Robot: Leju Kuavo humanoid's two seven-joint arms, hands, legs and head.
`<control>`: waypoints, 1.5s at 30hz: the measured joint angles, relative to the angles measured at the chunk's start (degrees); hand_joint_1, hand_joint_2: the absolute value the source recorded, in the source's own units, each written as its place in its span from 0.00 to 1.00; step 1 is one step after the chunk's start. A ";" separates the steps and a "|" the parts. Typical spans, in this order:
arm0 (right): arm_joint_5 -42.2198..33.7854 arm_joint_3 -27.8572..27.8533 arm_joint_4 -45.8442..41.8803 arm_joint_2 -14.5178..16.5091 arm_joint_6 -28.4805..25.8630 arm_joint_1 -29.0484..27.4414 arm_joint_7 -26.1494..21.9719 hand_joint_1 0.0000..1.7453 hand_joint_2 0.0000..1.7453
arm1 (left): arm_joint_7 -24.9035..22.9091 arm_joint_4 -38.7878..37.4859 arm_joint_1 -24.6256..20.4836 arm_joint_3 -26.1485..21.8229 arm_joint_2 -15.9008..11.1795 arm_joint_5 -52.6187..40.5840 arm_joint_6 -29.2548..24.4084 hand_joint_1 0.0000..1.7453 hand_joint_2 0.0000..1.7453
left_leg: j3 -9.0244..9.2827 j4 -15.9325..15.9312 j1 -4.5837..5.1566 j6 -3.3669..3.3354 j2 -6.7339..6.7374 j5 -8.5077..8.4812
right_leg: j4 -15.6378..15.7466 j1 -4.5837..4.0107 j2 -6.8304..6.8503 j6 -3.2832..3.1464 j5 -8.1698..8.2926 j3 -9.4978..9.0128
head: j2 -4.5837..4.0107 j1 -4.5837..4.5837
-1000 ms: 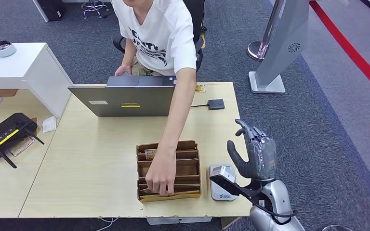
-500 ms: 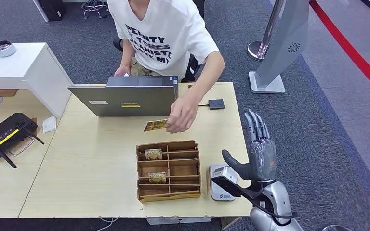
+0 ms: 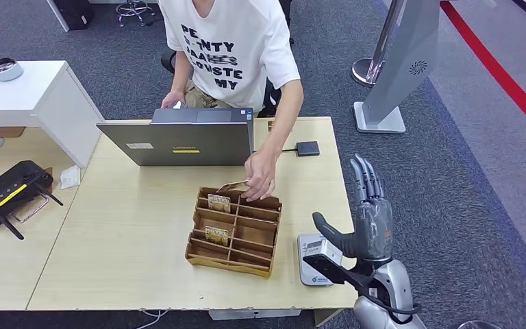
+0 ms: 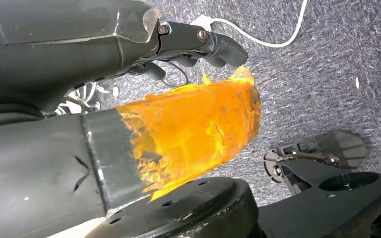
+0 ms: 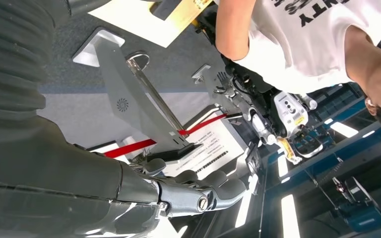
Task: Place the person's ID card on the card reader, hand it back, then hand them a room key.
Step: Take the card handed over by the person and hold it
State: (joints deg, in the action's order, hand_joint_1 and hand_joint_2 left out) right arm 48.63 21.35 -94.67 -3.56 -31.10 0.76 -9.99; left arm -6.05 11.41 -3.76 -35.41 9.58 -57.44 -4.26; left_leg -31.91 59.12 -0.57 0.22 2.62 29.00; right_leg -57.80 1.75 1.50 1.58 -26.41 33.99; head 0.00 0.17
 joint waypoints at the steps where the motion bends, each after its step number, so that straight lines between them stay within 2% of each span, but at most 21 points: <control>1: -0.03 0.01 -0.09 0.02 0.00 -0.03 -0.01 0.00 1.00 | 0.00 0.00 0.00 -0.02 0.01 0.00 -0.01 0.00 0.00 | 0.00 0.00 0.00 0.00 0.00 0.00 | 0.00 0.00 0.00 0.00 0.00 0.00 | 0.00 0.00; 9: -2.97 1.65 -2.47 0.20 -0.10 -0.16 -3.28 0.00 1.00 | 0.11 0.00 0.01 -0.35 0.02 -0.26 -0.03 0.00 0.00 | 0.00 0.00 0.00 0.00 0.00 0.00 | 0.00 0.00 0.00 0.00 0.00 0.00 | 0.00 0.00; 16: -0.64 6.21 -6.28 0.34 -1.11 1.52 -4.97 0.00 1.00 | 0.13 0.00 -0.04 -0.37 0.02 -0.74 -0.01 0.00 0.00 | 0.01 0.00 -0.01 0.00 0.01 0.00 | 0.00 0.00 -0.01 0.00 0.00 -0.01 | 0.00 -0.01; 29: 3.54 11.13 -6.90 0.37 -1.85 5.74 -4.08 0.00 1.00 | 0.08 0.00 -0.15 -0.37 0.17 -1.23 0.25 0.00 0.00 | 0.02 0.00 0.00 0.00 0.00 0.00 | 0.00 0.00 0.00 0.00 0.01 -0.03 | 0.00 0.00; 42: 10.37 15.28 -4.41 0.34 -3.39 11.04 0.77 0.00 1.00 | -0.44 0.00 -0.51 -0.37 0.56 -2.00 0.66 0.00 0.00 | 0.02 0.00 0.00 0.00 0.01 -0.01 | 0.00 0.00 -0.01 0.00 0.01 -0.03 | 0.00 0.00; 43: 11.15 15.39 -4.03 0.34 -3.51 11.47 1.22 0.03 1.00 | -0.49 0.00 -0.54 -0.37 0.56 -2.15 0.71 0.00 0.00 | 0.02 0.00 0.00 0.00 0.01 -0.01 | 0.00 0.00 -0.01 0.00 0.01 -0.02 | 0.00 0.00; 44: 12.10 15.46 -3.56 0.34 -3.69 11.96 1.73 0.12 1.00 | -0.55 0.00 -0.58 -0.37 0.56 -2.32 0.77 0.00 0.00 | 0.03 0.00 0.00 0.00 0.01 -0.01 | 0.00 0.00 -0.01 0.00 0.01 -0.02 | 0.00 0.00; 45: 13.17 15.51 -3.02 0.34 -3.90 12.49 2.25 0.25 1.00 | -0.63 0.00 -0.64 -0.37 0.56 -2.49 0.85 0.00 0.00 | 0.03 0.00 0.00 0.00 0.01 -0.01 | 0.00 0.00 -0.01 0.00 0.01 -0.02 | 0.00 0.00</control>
State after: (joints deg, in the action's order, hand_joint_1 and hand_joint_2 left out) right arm 61.79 36.86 -97.69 -3.21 -35.00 13.24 -7.75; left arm -6.68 11.41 -4.40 -35.78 10.14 -59.93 -3.40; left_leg -31.88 59.12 -0.57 0.22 2.62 28.99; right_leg -57.81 1.74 1.48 1.58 -26.40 33.96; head 0.00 0.17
